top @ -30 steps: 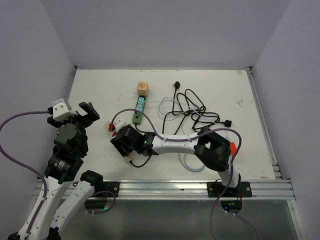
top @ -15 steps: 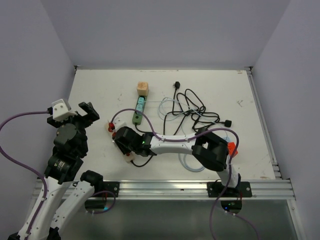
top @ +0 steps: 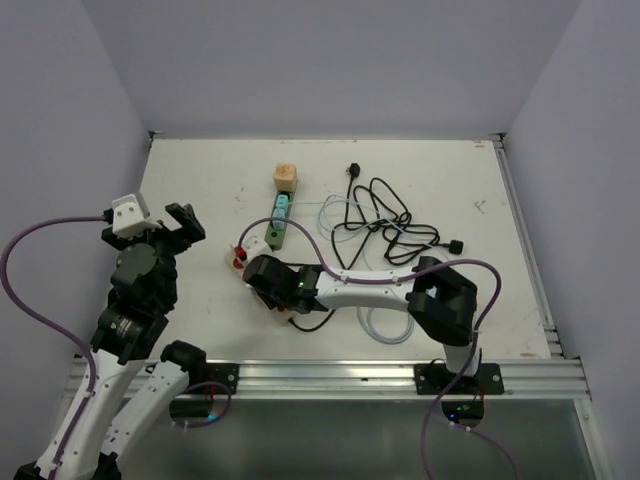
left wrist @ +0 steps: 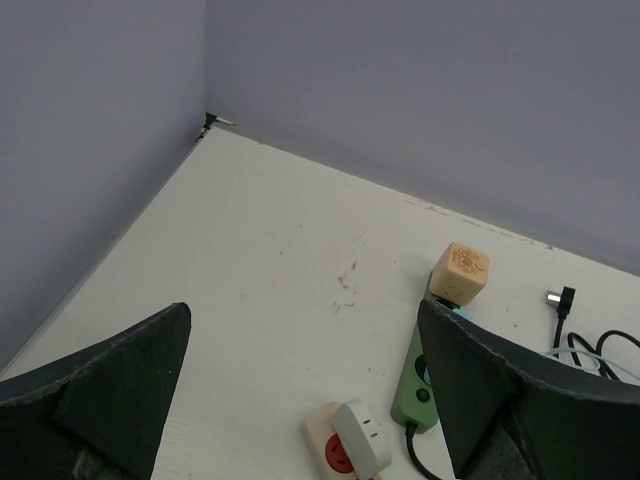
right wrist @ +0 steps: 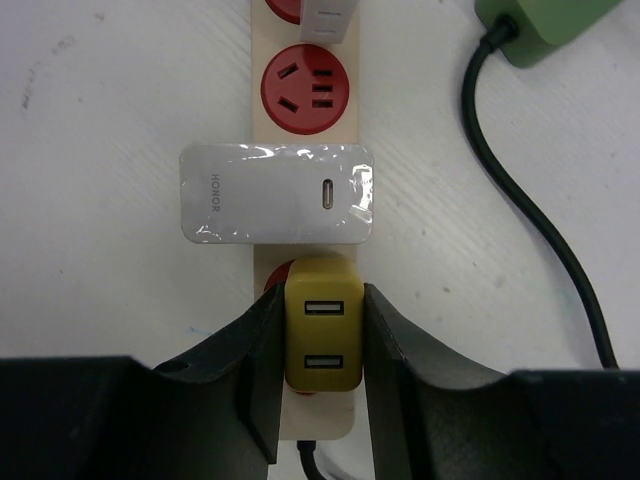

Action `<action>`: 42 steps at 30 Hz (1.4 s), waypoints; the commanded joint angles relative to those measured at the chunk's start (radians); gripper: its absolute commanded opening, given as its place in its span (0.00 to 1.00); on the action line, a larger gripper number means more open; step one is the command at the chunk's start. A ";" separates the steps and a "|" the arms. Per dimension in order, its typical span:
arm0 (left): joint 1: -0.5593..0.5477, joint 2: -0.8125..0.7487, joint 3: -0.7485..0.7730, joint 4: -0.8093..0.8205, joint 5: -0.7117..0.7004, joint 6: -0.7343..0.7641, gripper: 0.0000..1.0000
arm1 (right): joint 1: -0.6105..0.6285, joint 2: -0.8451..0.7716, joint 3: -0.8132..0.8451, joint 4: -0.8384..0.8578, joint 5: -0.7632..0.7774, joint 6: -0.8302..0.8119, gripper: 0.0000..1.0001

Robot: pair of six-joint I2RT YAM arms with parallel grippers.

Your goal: Pull the plug off the socket

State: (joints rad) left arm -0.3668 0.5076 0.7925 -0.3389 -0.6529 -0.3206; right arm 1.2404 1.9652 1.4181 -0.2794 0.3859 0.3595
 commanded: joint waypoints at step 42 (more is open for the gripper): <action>-0.086 0.299 -0.613 0.724 0.820 -0.304 0.71 | -0.154 -0.531 -0.673 0.230 -0.031 0.154 0.00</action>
State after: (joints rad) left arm -0.4324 0.7574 0.1913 0.1986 0.1539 -0.6254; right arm 1.1000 1.4448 0.7624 -0.0784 0.3336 0.4778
